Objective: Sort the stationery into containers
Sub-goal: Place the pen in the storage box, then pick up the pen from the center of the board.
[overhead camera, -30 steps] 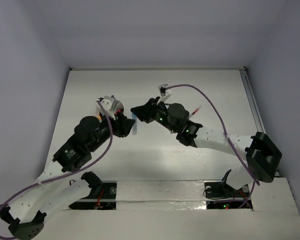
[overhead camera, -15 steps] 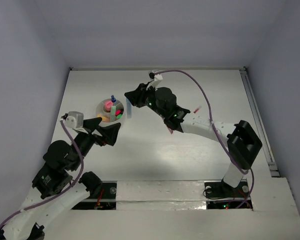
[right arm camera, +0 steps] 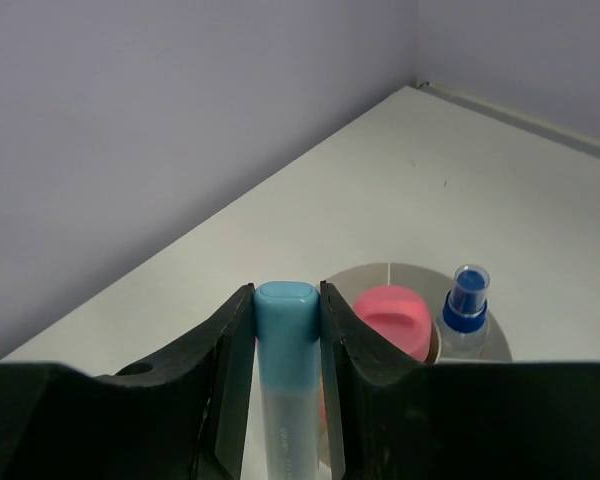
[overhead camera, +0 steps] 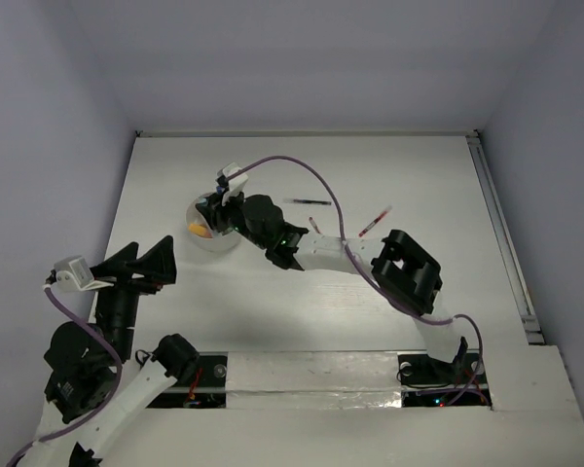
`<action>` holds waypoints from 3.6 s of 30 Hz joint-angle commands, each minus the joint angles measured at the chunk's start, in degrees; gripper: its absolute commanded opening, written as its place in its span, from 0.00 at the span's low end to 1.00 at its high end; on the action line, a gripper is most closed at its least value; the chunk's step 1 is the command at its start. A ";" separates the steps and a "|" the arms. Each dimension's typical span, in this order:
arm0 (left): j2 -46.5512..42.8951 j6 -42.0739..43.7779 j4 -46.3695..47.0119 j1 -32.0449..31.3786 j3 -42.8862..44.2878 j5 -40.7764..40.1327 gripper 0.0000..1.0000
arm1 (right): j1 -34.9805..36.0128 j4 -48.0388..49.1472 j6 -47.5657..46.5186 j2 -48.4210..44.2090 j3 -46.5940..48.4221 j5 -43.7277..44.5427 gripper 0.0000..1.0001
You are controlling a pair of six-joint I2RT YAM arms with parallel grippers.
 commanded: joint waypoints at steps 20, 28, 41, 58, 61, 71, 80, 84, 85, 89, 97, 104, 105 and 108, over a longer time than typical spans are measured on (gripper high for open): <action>2.82 2.29 4.95 9.06 -1.63 8.87 0.99 | 2.86 22.34 -15.91 8.18 2.19 1.89 0.00; 3.26 2.56 5.83 13.46 -2.07 13.45 0.99 | 4.18 27.98 -17.67 8.71 -1.94 5.58 0.00; 3.34 2.64 6.09 13.98 -2.15 14.77 0.99 | 4.18 29.29 -19.33 9.32 -0.11 10.94 0.00; 3.96 2.91 6.71 15.57 -2.33 16.79 0.99 | 4.70 30.35 -16.09 11.00 -3.44 12.70 0.00; 3.96 2.82 6.80 15.57 -2.33 17.05 0.99 | 4.70 31.23 -15.30 9.77 -5.98 13.75 0.00; 4.57 2.73 7.06 16.62 -2.42 18.55 0.99 | 4.70 34.39 -16.26 3.79 -14.51 20.16 0.39; 5.72 2.73 7.41 17.15 -2.42 19.87 0.99 | 0.84 21.23 -7.50 -5.26 -16.81 17.30 0.77; 6.51 2.73 7.50 17.15 -2.42 20.66 0.99 | -2.23 7.08 -0.28 -8.95 -15.04 8.50 0.83; 6.94 2.82 7.50 17.67 -2.42 20.83 0.99 | -2.85 3.06 0.95 -9.74 -15.04 6.48 0.83; 7.65 2.99 7.76 17.68 -2.51 21.71 0.99 | -4.00 -5.84 3.25 -14.48 -15.48 -2.04 0.83; 11.95 3.35 8.20 18.20 -2.51 26.10 0.99 | -9.33 -20.78 6.75 -21.07 -18.73 -9.97 0.28; 15.47 3.61 8.82 18.73 -2.51 30.94 0.99 | -20.42 -43.89 6.60 -20.39 -14.35 -16.57 0.03; 15.65 3.61 8.82 18.73 -2.51 31.03 0.99 | -20.96 -46.61 6.16 -19.69 -13.04 -16.13 0.06; 15.83 3.52 8.56 19.26 -2.51 31.12 0.99 | -23.67 -53.56 3.52 -17.05 -10.13 -14.81 0.29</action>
